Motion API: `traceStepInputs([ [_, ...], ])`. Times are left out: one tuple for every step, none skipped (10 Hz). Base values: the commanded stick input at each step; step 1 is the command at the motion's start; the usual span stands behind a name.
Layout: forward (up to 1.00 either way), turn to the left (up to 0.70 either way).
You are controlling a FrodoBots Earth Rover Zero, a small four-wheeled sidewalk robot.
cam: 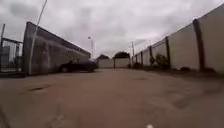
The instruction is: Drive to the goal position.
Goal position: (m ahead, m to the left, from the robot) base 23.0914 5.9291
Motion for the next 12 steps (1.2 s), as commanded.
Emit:
traceStepInputs([
  [0.70,0.00],
  [0.70,0.00],
  [0.70,0.00],
  [0.70,0.00],
  [0.70,0.00],
  [0.70,0.00],
  [0.70,0.00],
  [0.70,0.00],
  [0.70,0.00],
  [0.70,0.00],
  [0.70,0.00],
  [0.70,0.00],
])
